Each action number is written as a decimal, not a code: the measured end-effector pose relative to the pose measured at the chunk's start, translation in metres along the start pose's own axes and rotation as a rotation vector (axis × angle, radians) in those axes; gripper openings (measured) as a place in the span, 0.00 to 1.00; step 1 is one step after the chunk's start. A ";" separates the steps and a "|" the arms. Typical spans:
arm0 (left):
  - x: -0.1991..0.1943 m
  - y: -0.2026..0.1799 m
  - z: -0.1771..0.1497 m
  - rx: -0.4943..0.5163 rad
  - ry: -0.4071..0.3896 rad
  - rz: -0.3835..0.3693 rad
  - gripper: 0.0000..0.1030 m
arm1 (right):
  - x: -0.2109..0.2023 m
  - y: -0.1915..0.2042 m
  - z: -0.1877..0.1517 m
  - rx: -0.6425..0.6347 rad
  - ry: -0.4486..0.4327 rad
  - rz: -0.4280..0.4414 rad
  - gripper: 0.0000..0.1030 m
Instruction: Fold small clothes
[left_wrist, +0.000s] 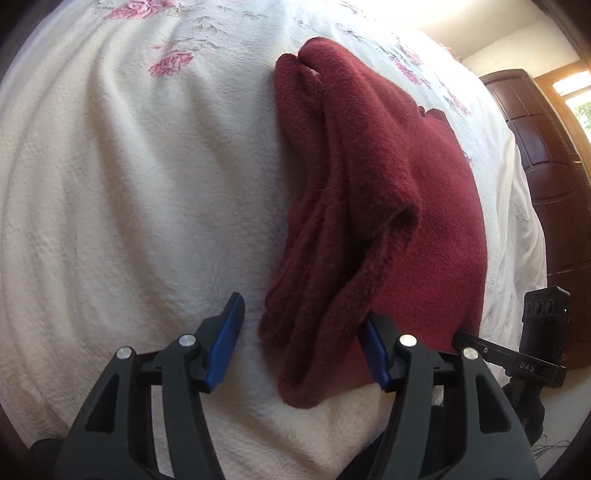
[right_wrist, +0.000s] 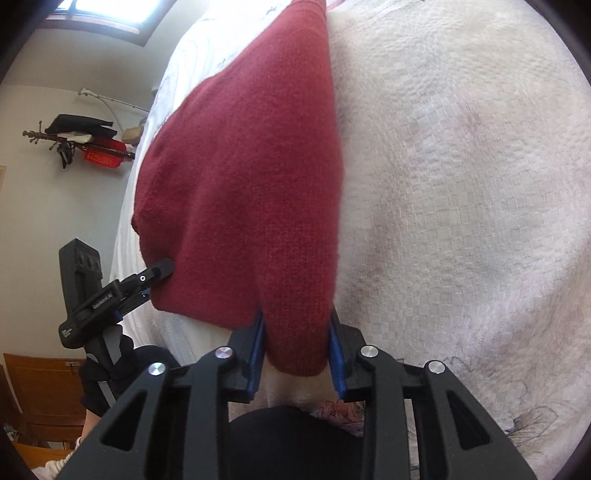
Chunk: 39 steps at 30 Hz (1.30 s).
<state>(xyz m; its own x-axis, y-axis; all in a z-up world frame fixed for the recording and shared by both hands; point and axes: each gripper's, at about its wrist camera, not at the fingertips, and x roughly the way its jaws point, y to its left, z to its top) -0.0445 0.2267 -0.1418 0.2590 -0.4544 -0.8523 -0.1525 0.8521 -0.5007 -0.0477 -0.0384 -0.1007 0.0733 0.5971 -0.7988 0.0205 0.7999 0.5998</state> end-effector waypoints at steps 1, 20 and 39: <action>0.001 0.002 -0.001 -0.002 0.000 -0.003 0.62 | 0.002 -0.006 -0.003 0.008 0.004 -0.004 0.31; -0.099 -0.056 -0.039 0.142 -0.165 0.224 0.80 | -0.078 0.088 -0.043 -0.215 -0.258 -0.328 0.91; -0.185 -0.107 -0.093 0.243 -0.341 0.387 0.87 | -0.135 0.152 -0.088 -0.251 -0.410 -0.497 0.96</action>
<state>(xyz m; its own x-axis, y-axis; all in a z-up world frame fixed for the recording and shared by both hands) -0.1645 0.1951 0.0551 0.5275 -0.0218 -0.8493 -0.0846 0.9934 -0.0781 -0.1418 0.0084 0.0944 0.4868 0.1246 -0.8646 -0.0785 0.9920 0.0988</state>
